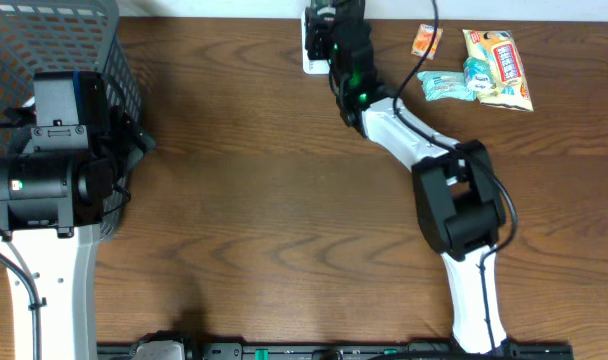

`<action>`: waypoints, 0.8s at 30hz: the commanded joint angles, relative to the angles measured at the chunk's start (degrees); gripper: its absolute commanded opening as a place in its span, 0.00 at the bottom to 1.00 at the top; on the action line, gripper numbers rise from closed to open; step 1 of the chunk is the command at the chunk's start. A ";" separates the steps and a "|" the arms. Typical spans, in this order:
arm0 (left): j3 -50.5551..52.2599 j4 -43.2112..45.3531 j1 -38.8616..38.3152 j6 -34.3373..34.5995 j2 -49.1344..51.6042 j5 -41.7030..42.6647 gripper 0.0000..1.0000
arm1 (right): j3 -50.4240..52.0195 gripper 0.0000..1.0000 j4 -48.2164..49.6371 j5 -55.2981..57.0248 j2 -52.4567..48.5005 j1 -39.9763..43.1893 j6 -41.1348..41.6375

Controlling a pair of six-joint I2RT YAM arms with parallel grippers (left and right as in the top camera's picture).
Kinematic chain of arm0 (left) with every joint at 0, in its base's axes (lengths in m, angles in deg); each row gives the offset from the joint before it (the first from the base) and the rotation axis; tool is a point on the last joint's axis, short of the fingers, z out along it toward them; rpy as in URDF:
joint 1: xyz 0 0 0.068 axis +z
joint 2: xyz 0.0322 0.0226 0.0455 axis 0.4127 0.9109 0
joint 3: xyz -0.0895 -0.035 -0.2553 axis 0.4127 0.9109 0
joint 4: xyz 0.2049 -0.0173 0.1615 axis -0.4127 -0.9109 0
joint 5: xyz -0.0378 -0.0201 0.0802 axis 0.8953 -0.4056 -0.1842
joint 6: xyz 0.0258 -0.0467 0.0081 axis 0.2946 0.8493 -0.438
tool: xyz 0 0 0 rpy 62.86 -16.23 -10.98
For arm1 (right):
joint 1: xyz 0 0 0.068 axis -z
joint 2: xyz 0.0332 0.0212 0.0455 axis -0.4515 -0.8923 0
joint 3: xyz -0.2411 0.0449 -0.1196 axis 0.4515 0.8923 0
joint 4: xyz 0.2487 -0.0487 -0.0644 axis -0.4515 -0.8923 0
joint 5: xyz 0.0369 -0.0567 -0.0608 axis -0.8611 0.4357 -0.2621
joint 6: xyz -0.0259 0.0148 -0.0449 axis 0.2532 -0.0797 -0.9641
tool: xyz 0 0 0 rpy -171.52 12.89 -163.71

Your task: Scan the item barcode

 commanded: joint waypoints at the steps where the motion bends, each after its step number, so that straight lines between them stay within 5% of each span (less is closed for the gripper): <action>1: -0.33 -0.13 0.42 0.26 0.00 -0.57 0.98 | -3.61 0.58 1.66 0.81 -3.91 0.33 -1.25; 17: -0.33 -0.15 0.42 0.26 0.00 -0.57 0.97 | -21.11 0.59 -11.43 2.32 -9.64 1.62 -5.81; 24: -0.33 -0.15 0.42 0.26 0.00 -0.57 0.98 | -24.98 0.59 -26.58 2.08 -4.24 6.95 -4.37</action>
